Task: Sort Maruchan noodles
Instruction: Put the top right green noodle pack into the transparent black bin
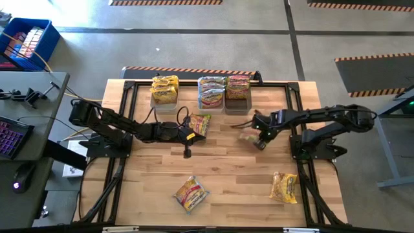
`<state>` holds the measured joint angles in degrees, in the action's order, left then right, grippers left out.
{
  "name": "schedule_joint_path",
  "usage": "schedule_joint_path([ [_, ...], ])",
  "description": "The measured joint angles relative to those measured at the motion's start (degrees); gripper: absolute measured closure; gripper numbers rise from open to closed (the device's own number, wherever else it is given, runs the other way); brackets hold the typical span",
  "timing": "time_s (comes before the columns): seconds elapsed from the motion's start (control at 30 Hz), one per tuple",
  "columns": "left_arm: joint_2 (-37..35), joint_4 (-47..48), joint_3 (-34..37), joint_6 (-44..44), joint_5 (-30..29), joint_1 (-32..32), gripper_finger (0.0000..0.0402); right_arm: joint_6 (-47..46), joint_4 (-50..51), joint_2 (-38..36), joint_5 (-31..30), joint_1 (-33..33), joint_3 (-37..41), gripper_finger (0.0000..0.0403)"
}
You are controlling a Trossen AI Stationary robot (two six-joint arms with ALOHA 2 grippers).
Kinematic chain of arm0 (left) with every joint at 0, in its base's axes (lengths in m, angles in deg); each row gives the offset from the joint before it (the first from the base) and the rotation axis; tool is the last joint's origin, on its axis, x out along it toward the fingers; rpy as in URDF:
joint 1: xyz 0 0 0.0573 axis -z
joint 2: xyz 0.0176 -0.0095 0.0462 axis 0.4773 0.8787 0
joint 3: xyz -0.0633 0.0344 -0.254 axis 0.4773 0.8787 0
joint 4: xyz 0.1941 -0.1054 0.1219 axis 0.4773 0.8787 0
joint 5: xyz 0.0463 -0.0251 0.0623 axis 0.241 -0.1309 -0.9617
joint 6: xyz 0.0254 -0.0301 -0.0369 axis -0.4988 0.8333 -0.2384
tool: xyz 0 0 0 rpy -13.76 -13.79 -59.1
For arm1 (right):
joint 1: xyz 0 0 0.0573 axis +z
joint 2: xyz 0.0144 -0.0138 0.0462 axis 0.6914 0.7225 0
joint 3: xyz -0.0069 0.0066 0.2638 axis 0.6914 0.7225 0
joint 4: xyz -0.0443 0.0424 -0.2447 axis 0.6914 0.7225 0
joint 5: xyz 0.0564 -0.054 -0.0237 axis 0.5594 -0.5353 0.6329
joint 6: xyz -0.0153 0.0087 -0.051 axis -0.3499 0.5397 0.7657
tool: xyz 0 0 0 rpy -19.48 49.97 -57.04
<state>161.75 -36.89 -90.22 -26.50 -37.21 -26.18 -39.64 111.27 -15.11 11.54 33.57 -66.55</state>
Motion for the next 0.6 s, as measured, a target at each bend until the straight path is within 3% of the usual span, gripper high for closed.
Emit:
schedule_joint_path([
  [0.07,0.00,0.07,0.00,0.00,0.00,0.00,0.0401,2.81,-1.47,-0.08,3.32,1.62,-0.65,0.0402],
  [0.13,0.00,0.30,0.00,0.02,0.00,0.00,0.0401,3.51,-2.09,-0.13,2.69,3.48,-2.27,0.0402],
  [0.33,0.00,0.48,0.00,0.50,0.00,0.02,0.0401,0.89,3.25,-0.20,-15.92,5.94,-5.72,0.0403],
  [0.4,0.00,0.55,0.00,1.81,0.37,0.07,0.0401,-0.62,4.45,0.01,-19.58,5.61,-5.29,0.0403],
  [0.6,1.78,0.45,-0.02,-1.21,7.44,2.10,0.0401,-2.15,2.78,3.43,-14.27,4.81,-1.75,0.0403],
])
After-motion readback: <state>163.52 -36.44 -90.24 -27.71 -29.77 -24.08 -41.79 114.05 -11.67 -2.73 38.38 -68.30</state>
